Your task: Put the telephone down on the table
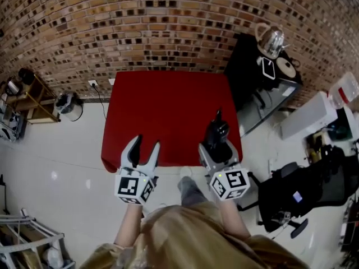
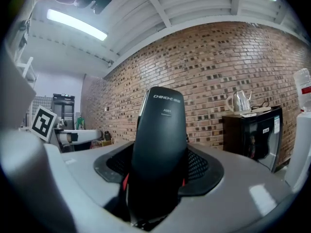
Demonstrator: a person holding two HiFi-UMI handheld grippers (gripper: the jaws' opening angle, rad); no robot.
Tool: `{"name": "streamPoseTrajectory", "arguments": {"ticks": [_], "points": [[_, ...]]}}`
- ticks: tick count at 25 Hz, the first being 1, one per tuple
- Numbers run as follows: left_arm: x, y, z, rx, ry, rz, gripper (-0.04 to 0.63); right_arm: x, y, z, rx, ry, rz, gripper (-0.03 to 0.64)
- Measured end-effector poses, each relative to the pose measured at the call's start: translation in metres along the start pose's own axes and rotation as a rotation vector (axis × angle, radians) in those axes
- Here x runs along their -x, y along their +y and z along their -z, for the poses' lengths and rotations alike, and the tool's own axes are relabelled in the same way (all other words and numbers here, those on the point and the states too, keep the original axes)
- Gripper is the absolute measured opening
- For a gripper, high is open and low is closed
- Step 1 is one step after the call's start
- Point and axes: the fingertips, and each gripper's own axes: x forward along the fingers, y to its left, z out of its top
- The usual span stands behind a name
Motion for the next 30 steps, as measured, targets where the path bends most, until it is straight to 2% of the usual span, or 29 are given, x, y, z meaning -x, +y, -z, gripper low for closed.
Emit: {"name": "streamPoseTrajectory", "arguments": {"ticks": [2,6,8,14,20,23,27,30], "points": [[-0.028,0.004,0.004,0.024,0.010,0.001,0.239,-0.028,-0.025,0.008,-0.005,0.033,0.001,0.276],[-0.088,0.012,-0.007,-0.030,0.010,-0.020,0.239,-0.086,-0.084,0.025,-0.004,0.110,0.005,0.276],[-0.116,0.015,-0.010,-0.026,0.008,-0.035,0.239,-0.111,-0.115,0.046,-0.015,0.166,0.007,0.276],[-0.180,0.009,0.004,-0.016,0.072,-0.048,0.241,-0.155,-0.203,0.123,-0.047,0.397,0.036,0.276],[-0.205,0.009,0.026,0.003,0.150,-0.077,0.241,-0.204,-0.282,0.195,-0.048,0.661,0.053,0.278],[-0.211,0.018,0.037,0.010,0.183,-0.083,0.242,-0.235,-0.298,0.228,-0.077,0.760,0.039,0.278],[-0.219,0.026,0.043,0.010,0.214,-0.054,0.242,-0.256,-0.294,0.268,-0.081,0.883,0.014,0.278],[-0.225,0.026,0.042,0.015,0.221,-0.012,0.242,-0.263,-0.284,0.282,-0.123,0.921,0.008,0.284]]}}
